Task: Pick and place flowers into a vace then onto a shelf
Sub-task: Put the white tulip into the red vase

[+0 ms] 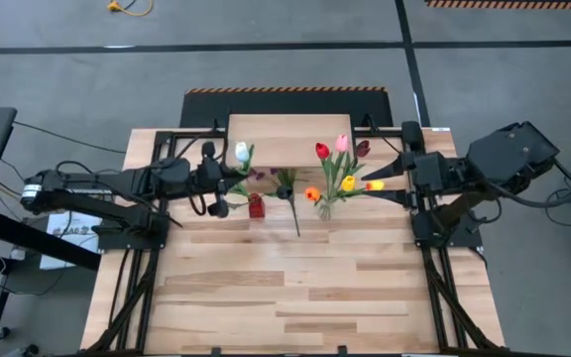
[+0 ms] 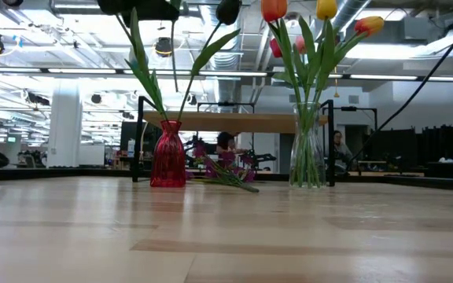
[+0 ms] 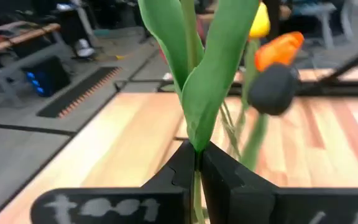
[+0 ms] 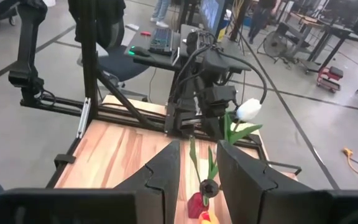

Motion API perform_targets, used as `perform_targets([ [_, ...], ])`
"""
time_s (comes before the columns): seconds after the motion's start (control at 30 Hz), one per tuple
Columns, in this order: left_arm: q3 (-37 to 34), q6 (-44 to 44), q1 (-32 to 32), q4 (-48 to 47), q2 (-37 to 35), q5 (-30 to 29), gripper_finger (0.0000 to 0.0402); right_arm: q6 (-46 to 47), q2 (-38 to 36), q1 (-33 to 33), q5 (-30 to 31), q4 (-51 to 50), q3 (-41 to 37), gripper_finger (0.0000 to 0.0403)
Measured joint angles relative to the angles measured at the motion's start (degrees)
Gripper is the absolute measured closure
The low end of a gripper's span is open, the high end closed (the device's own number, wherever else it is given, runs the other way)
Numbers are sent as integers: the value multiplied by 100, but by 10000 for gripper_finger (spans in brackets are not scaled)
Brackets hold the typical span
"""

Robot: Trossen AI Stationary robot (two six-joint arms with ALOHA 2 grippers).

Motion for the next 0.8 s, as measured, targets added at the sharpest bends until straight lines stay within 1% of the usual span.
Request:
perform_targets([
  [0.17,0,399,227,-91,0,767,401,6,1,0,-2,-90,0,305],
  [0.33,0,647,619,-87,0,1845,401,16,2,0,-4,-114,0,305],
  [0.43,0,751,855,-114,0,2303,401,61,2,0,-9,-116,0,305],
  [0.63,0,1128,1245,-420,0,2886,401,207,2,0,-13,-118,0,305],
  [0.8,0,1160,1372,-293,0,3209,401,210,2,0,-13,-118,0,305],
])
